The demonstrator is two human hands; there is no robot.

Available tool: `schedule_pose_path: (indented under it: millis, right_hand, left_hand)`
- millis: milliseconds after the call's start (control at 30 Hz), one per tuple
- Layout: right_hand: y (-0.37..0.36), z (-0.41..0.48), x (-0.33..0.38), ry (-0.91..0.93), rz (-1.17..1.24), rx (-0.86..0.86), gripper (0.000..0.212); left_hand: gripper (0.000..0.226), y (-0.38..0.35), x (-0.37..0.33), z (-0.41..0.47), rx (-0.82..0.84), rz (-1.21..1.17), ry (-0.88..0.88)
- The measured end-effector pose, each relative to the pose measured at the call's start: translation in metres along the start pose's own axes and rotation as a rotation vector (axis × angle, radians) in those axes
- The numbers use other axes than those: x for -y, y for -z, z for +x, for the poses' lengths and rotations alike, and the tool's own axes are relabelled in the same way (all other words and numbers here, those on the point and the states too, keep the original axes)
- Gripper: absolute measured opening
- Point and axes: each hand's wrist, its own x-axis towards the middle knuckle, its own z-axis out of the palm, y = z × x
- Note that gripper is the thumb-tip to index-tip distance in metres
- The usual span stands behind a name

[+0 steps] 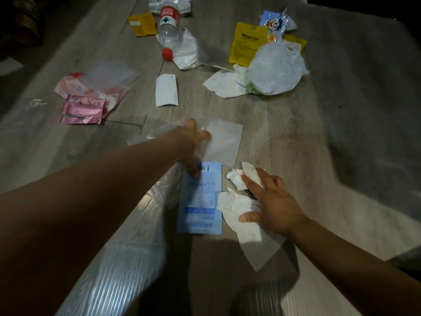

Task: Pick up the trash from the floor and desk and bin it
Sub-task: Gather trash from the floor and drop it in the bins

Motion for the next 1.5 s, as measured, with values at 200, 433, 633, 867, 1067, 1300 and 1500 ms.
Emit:
schedule_pose_path:
  millis: [200,433,633,867,1067,1300,1500]
  right_hand:
    - [0.004,-0.001,0.002,-0.004,0.012,0.033,0.103]
    - [0.010,-0.008,0.015,-0.029,0.102,-0.028,0.087]
    - [0.009,-0.018,0.029,-0.051,0.301,-0.122,0.049]
    - [0.022,-0.025,0.020,-0.126,0.605,-0.255,0.007]
    - [0.038,-0.034,0.014,-0.136,0.695,-0.421,0.004]
    - [0.070,-0.048,0.031,-0.124,0.738,-0.492,0.014]
    - [0.099,-0.072,0.044,-0.066,0.636,-0.426,0.010]
  left_hand:
    - [0.102,-0.009,-0.003,-0.015,-0.073,-0.181,-0.029]
    - [0.071,-0.025,-0.003,-0.034,-0.164,-0.339,-0.019]
    - [0.048,-0.033,-0.009,-0.042,-0.247,-0.456,0.057]
    - [0.018,-0.042,-0.015,-0.061,-0.263,-0.639,0.108]
    - [0.020,-0.034,-0.013,-0.093,-0.356,-0.781,0.109]
    - [0.026,-0.003,-0.009,-0.144,-0.460,-0.956,0.111]
    - [0.030,0.008,0.000,-0.171,-0.430,-0.828,0.094]
